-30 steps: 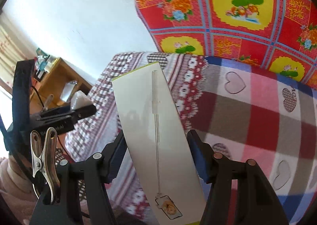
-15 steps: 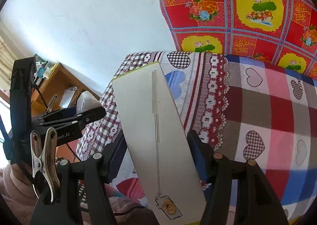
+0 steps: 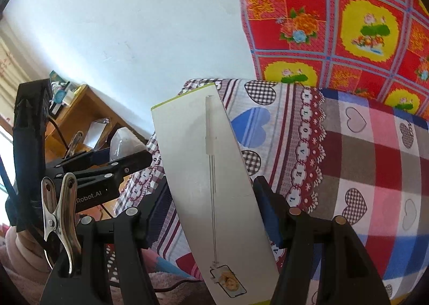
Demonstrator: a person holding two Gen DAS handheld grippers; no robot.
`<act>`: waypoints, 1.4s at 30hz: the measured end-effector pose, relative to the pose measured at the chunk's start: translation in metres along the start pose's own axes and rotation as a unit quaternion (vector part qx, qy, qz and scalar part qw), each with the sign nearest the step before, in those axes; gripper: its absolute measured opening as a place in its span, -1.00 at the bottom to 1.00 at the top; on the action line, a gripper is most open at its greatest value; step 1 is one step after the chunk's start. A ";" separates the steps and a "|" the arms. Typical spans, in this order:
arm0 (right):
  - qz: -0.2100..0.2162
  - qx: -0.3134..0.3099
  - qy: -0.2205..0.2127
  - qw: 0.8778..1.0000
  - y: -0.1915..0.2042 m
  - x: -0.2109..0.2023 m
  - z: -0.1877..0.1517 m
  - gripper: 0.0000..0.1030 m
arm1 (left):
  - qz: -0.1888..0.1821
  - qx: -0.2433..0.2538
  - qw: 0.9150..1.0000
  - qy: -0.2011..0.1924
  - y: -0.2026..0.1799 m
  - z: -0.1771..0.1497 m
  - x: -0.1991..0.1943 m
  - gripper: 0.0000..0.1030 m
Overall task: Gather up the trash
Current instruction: 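Carry the bubble wrap and the white-green box over the red bucket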
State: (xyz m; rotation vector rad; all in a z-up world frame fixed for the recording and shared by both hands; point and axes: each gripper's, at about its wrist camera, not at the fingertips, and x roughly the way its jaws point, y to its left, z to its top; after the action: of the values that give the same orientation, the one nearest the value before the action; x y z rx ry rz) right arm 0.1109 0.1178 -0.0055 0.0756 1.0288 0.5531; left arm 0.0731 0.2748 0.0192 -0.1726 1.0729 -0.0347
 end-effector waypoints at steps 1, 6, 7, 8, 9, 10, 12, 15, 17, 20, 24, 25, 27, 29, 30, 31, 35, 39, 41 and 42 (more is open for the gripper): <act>0.002 -0.003 0.001 1.000 0.000 0.001 0.001 0.21 | -0.001 -0.003 1.000 0.001 0.000 0.001 -0.001 0.15; 0.016 -0.018 0.012 1.000 0.002 0.009 0.005 0.21 | 0.007 -0.030 1.000 -0.005 0.004 0.004 -0.002 0.15; 0.018 -0.022 0.015 0.999 0.003 0.011 0.005 0.21 | 0.008 -0.033 0.999 -0.006 0.005 0.005 -0.002 0.15; 0.020 -0.028 0.018 0.999 0.003 0.014 0.006 0.21 | 0.012 -0.036 0.999 -0.007 0.006 0.005 -0.003 0.15; 0.021 -0.030 0.020 0.999 0.004 0.016 0.006 0.21 | 0.016 -0.040 0.999 -0.010 0.007 0.005 -0.004 0.15; 0.024 -0.033 0.022 0.999 0.004 0.017 0.006 0.21 | 0.019 -0.044 0.999 -0.012 0.009 0.005 -0.004 0.15; 0.025 -0.039 0.025 0.999 0.006 0.022 0.008 0.21 | 0.028 -0.052 0.998 -0.014 0.013 0.005 -0.003 0.15; 0.025 -0.051 0.030 0.998 0.011 0.028 0.010 0.21 | 0.037 -0.068 0.997 -0.024 0.022 0.004 -0.006 0.15; 0.030 -0.060 0.033 0.997 0.017 0.032 0.011 0.21 | 0.044 -0.080 0.995 -0.028 0.030 0.004 -0.009 0.15; 0.035 -0.071 0.042 0.996 0.028 0.041 0.013 0.21 | 0.054 -0.097 0.993 -0.034 0.045 0.003 -0.014 0.15; 0.045 -0.091 0.052 0.994 0.045 0.053 0.016 0.21 | 0.070 -0.115 0.990 -0.040 0.070 -0.002 -0.019 0.15; 0.046 -0.095 0.053 0.993 0.049 0.056 0.017 0.21 | 0.073 -0.122 0.989 -0.040 0.079 -0.003 -0.021 0.15; 0.050 -0.102 0.053 0.992 0.060 0.062 0.020 0.21 | 0.077 -0.130 0.988 -0.039 0.095 -0.005 -0.022 0.15; 0.053 -0.104 0.051 0.992 0.070 0.066 0.023 0.21 | 0.079 -0.133 0.987 -0.037 0.108 -0.007 -0.022 0.15; 0.056 -0.103 0.049 0.992 0.076 0.069 0.025 0.21 | 0.081 -0.133 0.987 -0.034 0.117 -0.007 -0.021 0.15; 0.057 -0.102 0.047 0.992 0.081 0.071 0.027 0.21 | 0.083 -0.134 0.987 -0.034 0.125 -0.007 -0.021 0.15; 0.061 -0.105 0.042 0.992 0.107 0.081 0.037 0.21 | 0.094 -0.141 0.985 -0.034 0.156 -0.009 -0.019 0.15; 0.063 -0.105 0.039 0.992 0.133 0.094 0.043 0.21 | 0.103 -0.147 0.984 -0.022 0.189 -0.011 -0.008 0.15; 0.061 -0.109 0.038 0.991 0.144 0.100 0.046 0.21 | 0.102 -0.153 0.983 -0.015 0.208 -0.013 0.000 0.15; 0.061 -0.112 0.037 0.991 0.150 0.103 0.048 0.21 | 0.101 -0.155 0.983 -0.012 0.217 -0.014 0.003 0.15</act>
State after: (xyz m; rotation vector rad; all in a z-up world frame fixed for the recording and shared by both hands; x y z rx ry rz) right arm 0.1310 0.3045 -0.0152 -0.0823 1.0327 0.7850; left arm 0.0503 0.4865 -0.0245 -0.3418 1.0635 0.3181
